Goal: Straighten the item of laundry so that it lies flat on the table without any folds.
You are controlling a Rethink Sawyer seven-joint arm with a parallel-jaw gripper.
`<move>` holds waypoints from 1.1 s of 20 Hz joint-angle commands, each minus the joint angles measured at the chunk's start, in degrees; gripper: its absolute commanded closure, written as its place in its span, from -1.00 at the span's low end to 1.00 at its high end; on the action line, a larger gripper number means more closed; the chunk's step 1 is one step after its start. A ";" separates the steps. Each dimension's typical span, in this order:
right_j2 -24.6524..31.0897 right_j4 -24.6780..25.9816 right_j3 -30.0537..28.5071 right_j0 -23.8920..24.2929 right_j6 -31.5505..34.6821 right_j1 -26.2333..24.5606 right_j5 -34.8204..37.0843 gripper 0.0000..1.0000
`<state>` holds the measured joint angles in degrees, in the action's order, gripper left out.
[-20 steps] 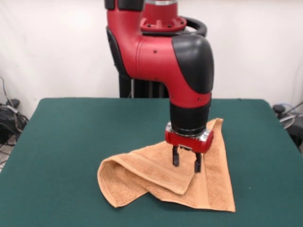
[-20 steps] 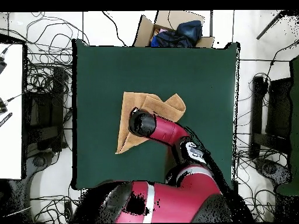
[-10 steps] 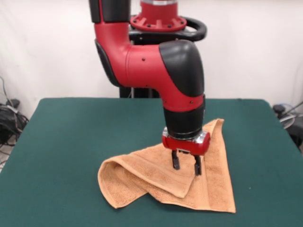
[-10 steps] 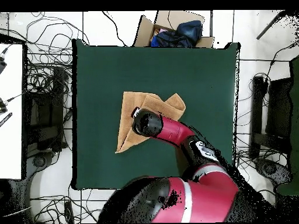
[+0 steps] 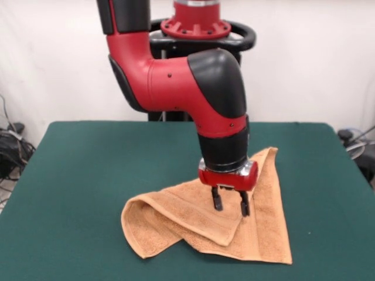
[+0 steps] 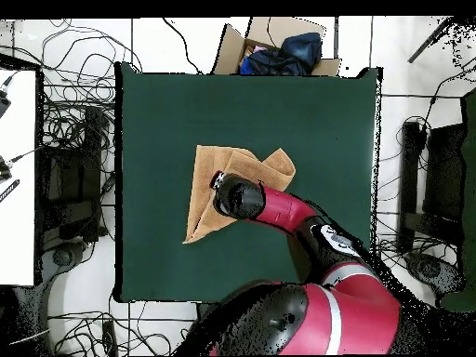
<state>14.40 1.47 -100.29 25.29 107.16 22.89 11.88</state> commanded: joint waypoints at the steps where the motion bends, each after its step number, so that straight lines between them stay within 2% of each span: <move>1: 7.10 2.20 2.92 -0.98 4.82 -5.41 -7.02 -1.00; 4: 8.84 3.15 3.24 0.22 4.44 -6.32 -8.25 -1.00; 8: 7.85 3.37 3.78 -0.74 4.74 -6.08 -6.95 -1.00; 13: 2.70 2.38 5.93 -4.81 4.98 -4.97 -1.35 -1.00; 22: -4.50 1.15 8.77 -10.74 6.19 -4.10 4.02 -1.00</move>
<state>10.50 3.34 -98.18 20.05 107.16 23.19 12.38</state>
